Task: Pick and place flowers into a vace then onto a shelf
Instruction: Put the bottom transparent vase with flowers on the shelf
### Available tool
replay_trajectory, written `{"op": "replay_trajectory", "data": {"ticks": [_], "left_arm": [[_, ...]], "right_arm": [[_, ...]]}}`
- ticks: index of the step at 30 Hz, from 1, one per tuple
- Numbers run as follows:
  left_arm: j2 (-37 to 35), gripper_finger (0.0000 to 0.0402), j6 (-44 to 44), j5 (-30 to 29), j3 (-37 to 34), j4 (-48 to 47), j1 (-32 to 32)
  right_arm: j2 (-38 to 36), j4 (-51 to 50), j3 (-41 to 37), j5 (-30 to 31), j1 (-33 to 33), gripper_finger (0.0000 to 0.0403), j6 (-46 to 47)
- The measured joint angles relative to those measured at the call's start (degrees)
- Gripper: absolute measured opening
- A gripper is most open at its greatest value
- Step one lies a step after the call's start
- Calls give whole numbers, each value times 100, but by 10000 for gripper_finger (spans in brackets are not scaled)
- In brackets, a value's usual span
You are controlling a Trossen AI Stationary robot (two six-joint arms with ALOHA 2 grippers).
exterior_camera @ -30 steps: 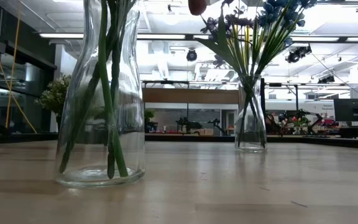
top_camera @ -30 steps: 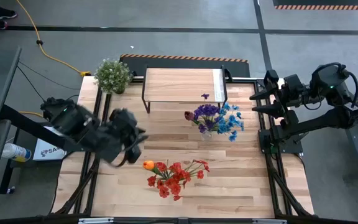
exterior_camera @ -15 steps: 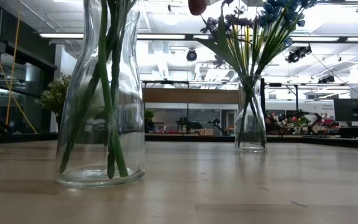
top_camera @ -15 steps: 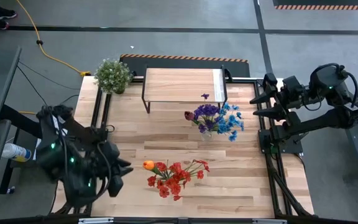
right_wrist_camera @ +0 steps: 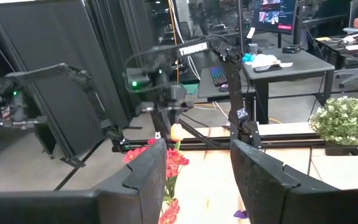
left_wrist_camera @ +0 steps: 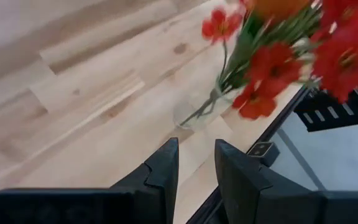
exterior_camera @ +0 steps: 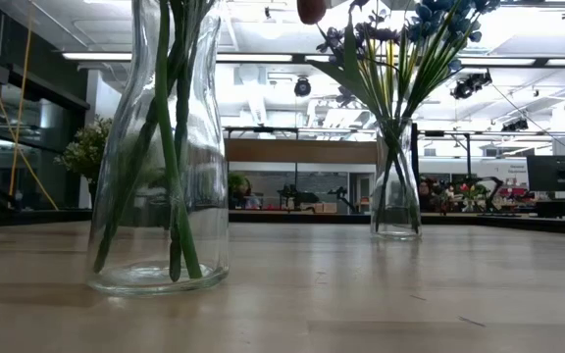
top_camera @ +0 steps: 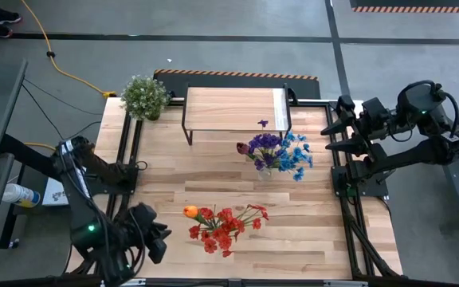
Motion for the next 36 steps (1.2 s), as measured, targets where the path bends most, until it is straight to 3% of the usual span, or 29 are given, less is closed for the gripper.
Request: {"op": "replay_trajectory", "data": {"ticks": [21, 28, 36], "left_arm": [[0, 138, -84, -100, -2411, 3549, 13], [0, 138, -314, -200, -2732, 3825, 13], [-2, 146, -271, -885, -2827, 3823, 13]], "right_arm": [[0, 2, 0, -129, 0, 164, 0], [0, 2, 0, -122, 0, 161, 0], [0, 2, 0, -112, 0, 157, 17]]}}
